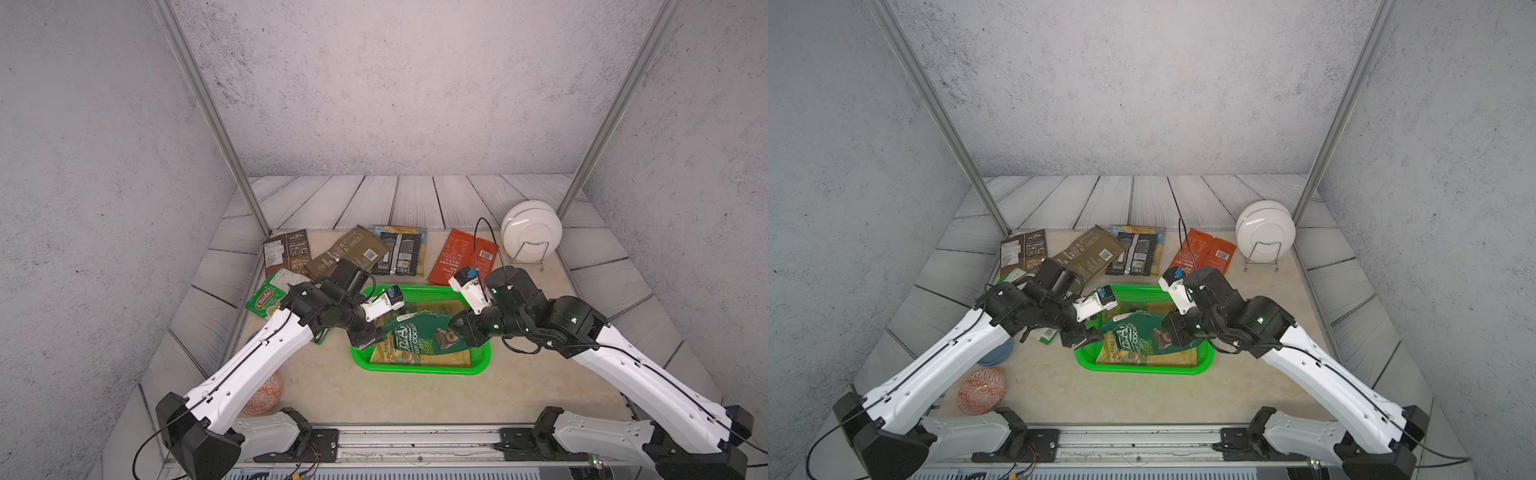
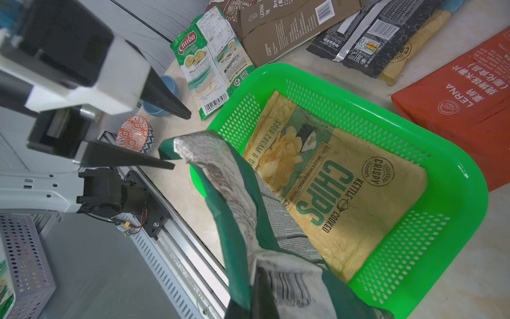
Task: Put the potato chips into the basket
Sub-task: Place the potato chip in the basket.
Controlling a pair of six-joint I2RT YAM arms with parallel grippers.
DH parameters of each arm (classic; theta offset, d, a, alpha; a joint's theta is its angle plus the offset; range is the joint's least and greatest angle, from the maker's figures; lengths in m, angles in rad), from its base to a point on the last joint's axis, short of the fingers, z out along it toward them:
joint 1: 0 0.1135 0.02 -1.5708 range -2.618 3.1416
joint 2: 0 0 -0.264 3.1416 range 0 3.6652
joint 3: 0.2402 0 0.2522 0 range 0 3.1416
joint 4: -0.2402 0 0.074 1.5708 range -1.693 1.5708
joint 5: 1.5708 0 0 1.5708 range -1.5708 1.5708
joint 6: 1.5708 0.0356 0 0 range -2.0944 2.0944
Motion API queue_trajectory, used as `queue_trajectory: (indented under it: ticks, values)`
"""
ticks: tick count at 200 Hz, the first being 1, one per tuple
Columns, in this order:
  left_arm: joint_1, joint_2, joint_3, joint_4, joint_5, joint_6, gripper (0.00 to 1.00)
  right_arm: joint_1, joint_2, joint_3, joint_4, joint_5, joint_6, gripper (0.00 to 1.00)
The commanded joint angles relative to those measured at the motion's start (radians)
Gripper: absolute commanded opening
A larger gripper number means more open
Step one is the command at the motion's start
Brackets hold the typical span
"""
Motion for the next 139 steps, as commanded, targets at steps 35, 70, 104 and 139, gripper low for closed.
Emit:
queue_trajectory:
  ticks: [35,70,104,139]
  values:
    - [0.004,-0.006,0.032,0.005,0.055,0.003,0.59,-0.001,-0.03,0.003,0.049,-0.019,-0.006,0.0]
    - [0.004,0.026,0.045,0.018,0.066,-0.005,0.61,-0.001,-0.026,0.008,0.055,-0.036,-0.004,0.0]
    - [0.004,0.032,0.042,0.061,0.023,-0.03,0.28,-0.001,-0.028,0.006,0.061,-0.041,-0.009,0.0]
    - [0.004,0.029,0.043,0.044,-0.022,-0.013,0.06,-0.001,-0.032,0.007,0.051,-0.016,-0.016,0.0]
